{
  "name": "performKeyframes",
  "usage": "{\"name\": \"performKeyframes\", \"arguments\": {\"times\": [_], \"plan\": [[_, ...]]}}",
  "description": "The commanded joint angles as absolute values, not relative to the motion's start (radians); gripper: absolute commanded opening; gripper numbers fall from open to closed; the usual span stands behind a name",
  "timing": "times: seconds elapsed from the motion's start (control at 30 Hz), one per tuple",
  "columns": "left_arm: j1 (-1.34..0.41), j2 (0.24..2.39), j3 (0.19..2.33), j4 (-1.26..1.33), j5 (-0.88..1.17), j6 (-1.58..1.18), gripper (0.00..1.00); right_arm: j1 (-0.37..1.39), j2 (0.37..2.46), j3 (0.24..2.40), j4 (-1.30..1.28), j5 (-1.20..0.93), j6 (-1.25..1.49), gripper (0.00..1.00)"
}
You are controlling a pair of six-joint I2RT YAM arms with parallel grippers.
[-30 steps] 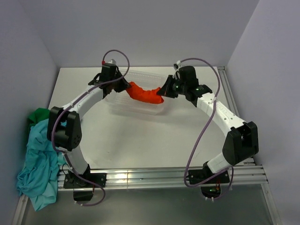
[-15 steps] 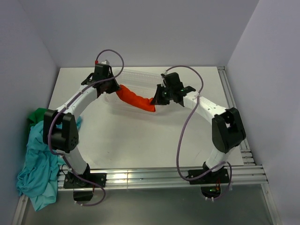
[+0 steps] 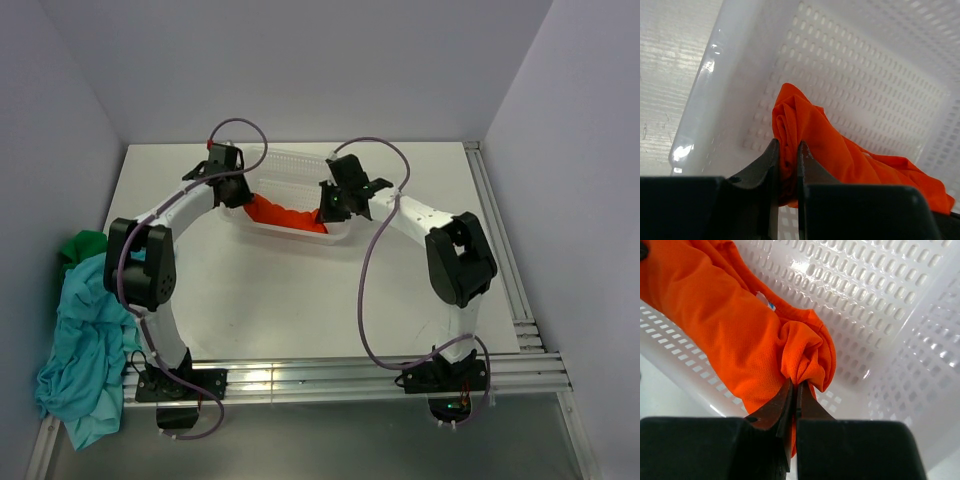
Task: Roll the t-shirts
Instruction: Place the rolled tshirt into the container
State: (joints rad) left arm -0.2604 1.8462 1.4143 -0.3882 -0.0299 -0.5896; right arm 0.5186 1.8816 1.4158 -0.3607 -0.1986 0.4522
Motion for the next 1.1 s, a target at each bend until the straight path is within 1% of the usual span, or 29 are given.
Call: {"name": "performKeyframes", "arguments": {"times": [0.0, 0.4, 0.43, 0.5, 0.53, 0.6, 0.63, 0.7, 0.73, 0.9, 1.07], "plan": [[-0.259, 1.887, 1.453, -0.4, -0.045, -0.56, 0.0, 0.546, 1.911, 1.471, -0.374, -0.129, 0.422, 0.0], [-0.259, 1.974, 1.454, -0.403, -0.08, -0.54, 0.0, 0.58, 1.982, 1.47, -0.385, -0.028, 0.403, 0.0], [-0.261, 1.971, 1.451, -0.403, -0.078, -0.54, 0.02, 0.581, 1.982, 1.468, -0.391, -0.028, 0.4, 0.05], [-0.261, 1.964, 1.45, -0.402, -0.08, -0.538, 0.06, 0.581, 1.973, 1.46, -0.384, -0.026, 0.403, 0.1], [-0.261, 1.954, 1.45, -0.402, -0.078, -0.538, 0.13, 0.581, 1.958, 1.45, -0.377, -0.026, 0.403, 0.14], [-0.261, 1.944, 1.453, -0.41, -0.08, -0.54, 0.2, 0.581, 1.936, 1.45, -0.377, -0.028, 0.403, 0.18], [-0.262, 1.933, 1.459, -0.413, -0.078, -0.538, 0.28, 0.581, 1.93, 1.459, -0.385, -0.028, 0.402, 0.23], [-0.262, 1.924, 1.468, -0.428, -0.084, -0.537, 0.37, 0.581, 1.915, 1.471, -0.397, -0.026, 0.4, 0.26], [-0.262, 1.915, 1.477, -0.434, -0.083, -0.534, 0.41, 0.581, 1.911, 1.483, -0.412, -0.025, 0.402, 0.29], [-0.273, 1.878, 1.505, -0.474, -0.091, -0.537, 0.52, 0.583, 1.876, 1.514, -0.448, -0.023, 0.4, 0.38], [-0.281, 1.841, 1.532, -0.503, -0.106, -0.546, 0.55, 0.583, 1.845, 1.511, -0.448, -0.028, 0.4, 0.4]]}}
